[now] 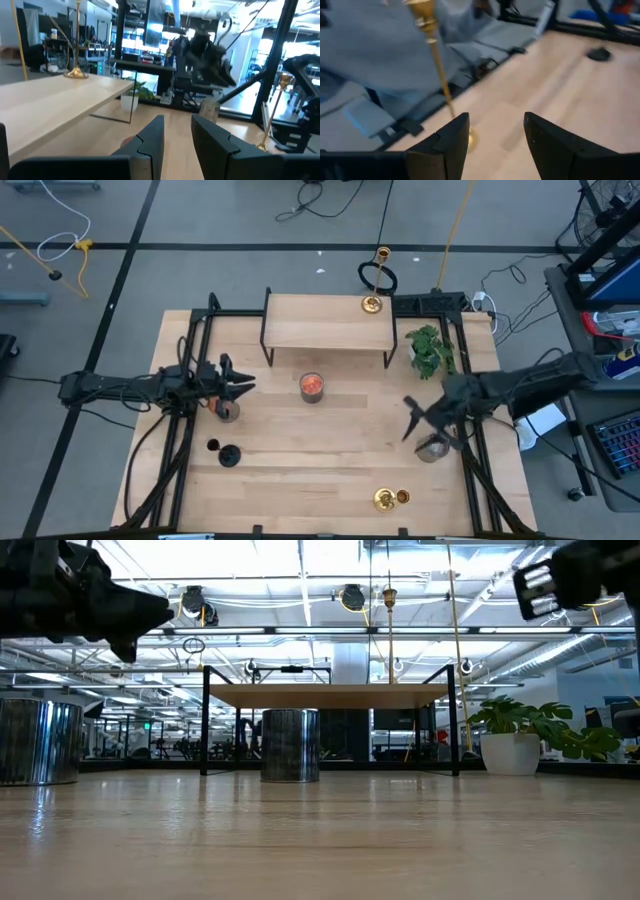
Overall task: Pick & Place candle stick holders
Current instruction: Put the gold candle holder on the shelf
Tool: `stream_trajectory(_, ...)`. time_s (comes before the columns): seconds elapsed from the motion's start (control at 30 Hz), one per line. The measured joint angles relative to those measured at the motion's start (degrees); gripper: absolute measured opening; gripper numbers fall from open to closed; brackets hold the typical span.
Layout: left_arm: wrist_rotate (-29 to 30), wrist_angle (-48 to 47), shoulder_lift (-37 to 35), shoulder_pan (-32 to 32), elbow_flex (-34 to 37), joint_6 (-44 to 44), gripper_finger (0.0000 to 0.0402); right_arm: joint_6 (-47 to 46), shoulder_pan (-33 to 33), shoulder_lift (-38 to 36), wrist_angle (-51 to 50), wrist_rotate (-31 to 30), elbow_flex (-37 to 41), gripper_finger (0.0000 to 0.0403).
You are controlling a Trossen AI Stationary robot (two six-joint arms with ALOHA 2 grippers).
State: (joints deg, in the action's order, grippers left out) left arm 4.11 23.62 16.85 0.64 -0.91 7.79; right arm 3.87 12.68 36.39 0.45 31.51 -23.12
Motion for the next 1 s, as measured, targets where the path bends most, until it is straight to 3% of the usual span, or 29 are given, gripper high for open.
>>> stream_trajectory(0.2,0.4,1.7,0.0,0.0,0.0,0.2,0.0104,-4.7,7.4,2.1,30.2,-1.1,14.1,0.0185)
stream_trajectory(0.37,0.4,1.9,0.0,0.0,0.0,1.5,0.0104,-2.6,12.8,5.7,46.9,-10.2,19.1,0.0185)
stream_trajectory(0.63,0.5,2.2,0.0,0.0,0.0,2.9,0.0104,-1.8,18.2,17.9,50.5,-10.7,13.0,0.0185)
stream_trajectory(1.0,0.5,2.0,0.0,0.0,0.0,3.0,0.0104,-6.7,18.6,36.2,51.1,-9.6,2.0,0.0185)
